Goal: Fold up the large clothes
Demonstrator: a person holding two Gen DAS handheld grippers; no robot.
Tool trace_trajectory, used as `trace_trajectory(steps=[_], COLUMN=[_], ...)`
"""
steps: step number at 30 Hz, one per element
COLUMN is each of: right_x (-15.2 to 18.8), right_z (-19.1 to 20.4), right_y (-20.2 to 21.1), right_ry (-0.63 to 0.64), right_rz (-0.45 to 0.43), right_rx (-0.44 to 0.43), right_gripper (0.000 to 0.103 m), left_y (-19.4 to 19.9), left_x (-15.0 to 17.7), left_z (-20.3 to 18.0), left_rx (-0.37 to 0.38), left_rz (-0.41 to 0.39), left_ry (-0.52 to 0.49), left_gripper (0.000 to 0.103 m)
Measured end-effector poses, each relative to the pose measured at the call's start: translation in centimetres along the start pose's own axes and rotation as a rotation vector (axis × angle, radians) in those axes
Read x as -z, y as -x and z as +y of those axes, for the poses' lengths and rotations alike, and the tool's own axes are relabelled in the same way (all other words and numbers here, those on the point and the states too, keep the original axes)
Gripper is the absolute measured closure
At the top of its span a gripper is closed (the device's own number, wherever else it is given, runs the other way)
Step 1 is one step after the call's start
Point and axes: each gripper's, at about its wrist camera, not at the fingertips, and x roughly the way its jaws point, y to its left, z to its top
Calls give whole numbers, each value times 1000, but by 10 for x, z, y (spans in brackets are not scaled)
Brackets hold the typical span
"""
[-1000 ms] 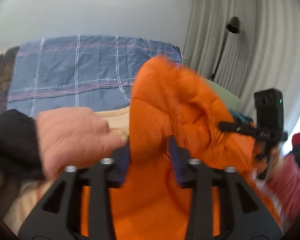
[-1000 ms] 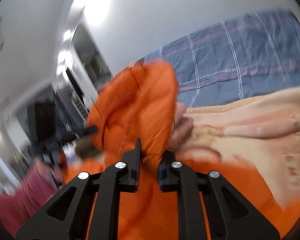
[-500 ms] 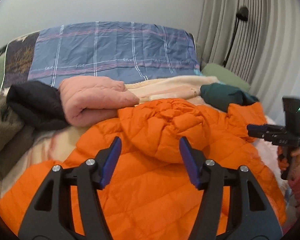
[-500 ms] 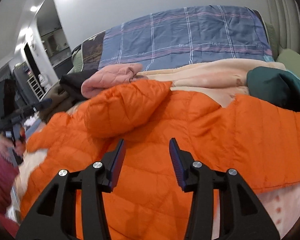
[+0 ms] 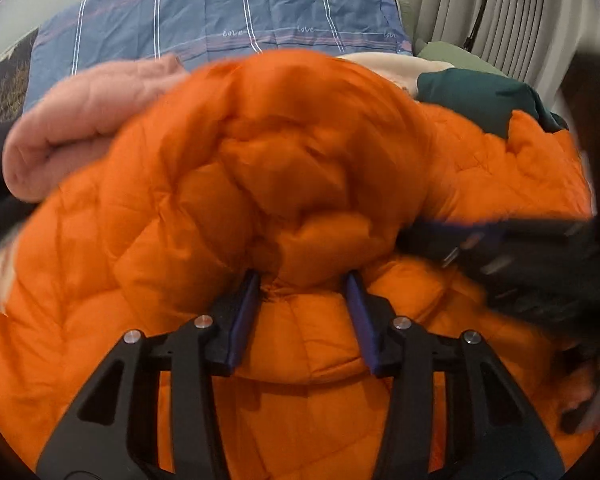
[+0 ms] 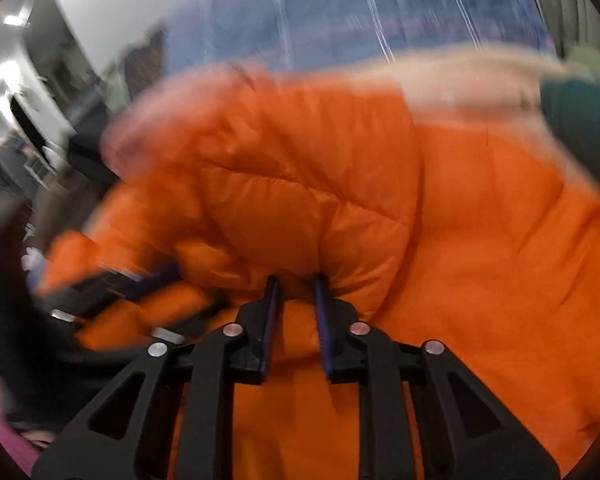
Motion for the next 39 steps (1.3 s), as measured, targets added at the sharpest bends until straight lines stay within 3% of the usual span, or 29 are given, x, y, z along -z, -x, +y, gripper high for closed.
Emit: trace_trajectory(steps=[8, 11, 13, 14, 16, 18, 20, 26, 30, 35, 39], right_x=[12, 16, 16, 16, 16, 14, 13, 16, 16, 16, 16], right_z=[3, 4, 4, 5, 5, 7, 7, 8, 5, -1, -5], right_y=[4, 3, 4, 3, 4, 3, 3, 4, 5, 7, 7], right_ry=[27, 45, 58, 63, 67, 67, 66, 61, 53, 37, 26], right_rz=[-49, -63, -70, -73, -77, -79, -82, -86, -88, -90, -90], right_rx=[19, 37, 50, 54, 55, 53, 51, 43, 31, 7, -12], right_gripper=[87, 86, 86, 86, 85, 85, 85, 85, 85, 84, 84], left_y=[-1, 24, 55, 71, 110, 146, 169, 209, 219, 216, 209], left_x=[5, 7, 14, 21, 42, 73, 103, 216, 253, 282, 295], left_z=[-20, -12, -1, 4, 22, 53, 83, 200, 251, 301, 333], left_rx=[-92, -84, -55, -55, -84, -124, -162, -191, -196, -262, -236], left_rz=[-39, -71, -108, -130, -175, -206, -197, -126, -203, -244, -318], left_ry=[-61, 0, 37, 44, 75, 153, 256, 751, 1012, 1259, 1404], left_gripper=[58, 70, 70, 70, 58, 46, 44, 43, 31, 30, 32])
